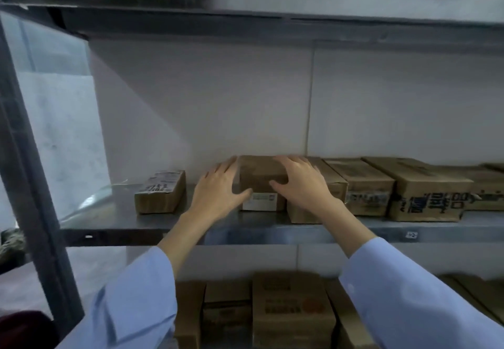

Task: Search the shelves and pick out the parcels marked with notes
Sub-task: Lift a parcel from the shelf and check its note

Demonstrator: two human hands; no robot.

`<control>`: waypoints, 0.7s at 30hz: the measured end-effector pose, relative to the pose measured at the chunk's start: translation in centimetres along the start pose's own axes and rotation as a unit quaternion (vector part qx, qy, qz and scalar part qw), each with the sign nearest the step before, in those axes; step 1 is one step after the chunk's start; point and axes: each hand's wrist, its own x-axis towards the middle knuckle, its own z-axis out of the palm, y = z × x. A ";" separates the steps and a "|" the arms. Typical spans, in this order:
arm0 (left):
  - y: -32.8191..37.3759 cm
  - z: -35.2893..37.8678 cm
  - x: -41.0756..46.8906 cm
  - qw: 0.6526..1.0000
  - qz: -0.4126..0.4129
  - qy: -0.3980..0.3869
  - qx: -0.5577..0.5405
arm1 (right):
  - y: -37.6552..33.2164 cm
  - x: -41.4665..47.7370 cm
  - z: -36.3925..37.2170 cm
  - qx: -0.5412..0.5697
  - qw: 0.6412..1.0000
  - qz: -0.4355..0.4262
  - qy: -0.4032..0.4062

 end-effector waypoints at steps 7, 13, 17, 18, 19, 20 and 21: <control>0.3 1.8 1.5 0.993 -0.008 0.007 -0.114 | 0.6 0.8 0.6 0.002 1.000 0.005 -0.007; -0.5 3.2 1.4 0.976 -0.014 0.036 -0.216 | 1.0 0.6 0.5 -0.008 1.000 -0.001 -0.018; -0.7 2.7 0.7 0.963 -0.013 0.069 -0.259 | 0.9 0.4 0.5 -0.010 1.000 -0.007 -0.016; -0.9 2.6 0.6 0.959 -0.017 0.077 -0.271 | 0.8 0.4 0.5 -0.010 1.000 -0.008 -0.016; -1.0 2.5 0.3 0.955 -0.021 0.084 -0.284 | 0.8 0.4 0.4 -0.008 1.000 -0.012 -0.015; -1.1 2.5 0.0 0.951 -0.022 0.091 -0.296 | 0.7 0.3 0.4 -0.002 1.000 -0.017 -0.012; -1.1 2.4 -0.2 0.947 -0.023 0.097 -0.304 | 0.6 0.3 0.3 0.009 1.000 -0.025 -0.007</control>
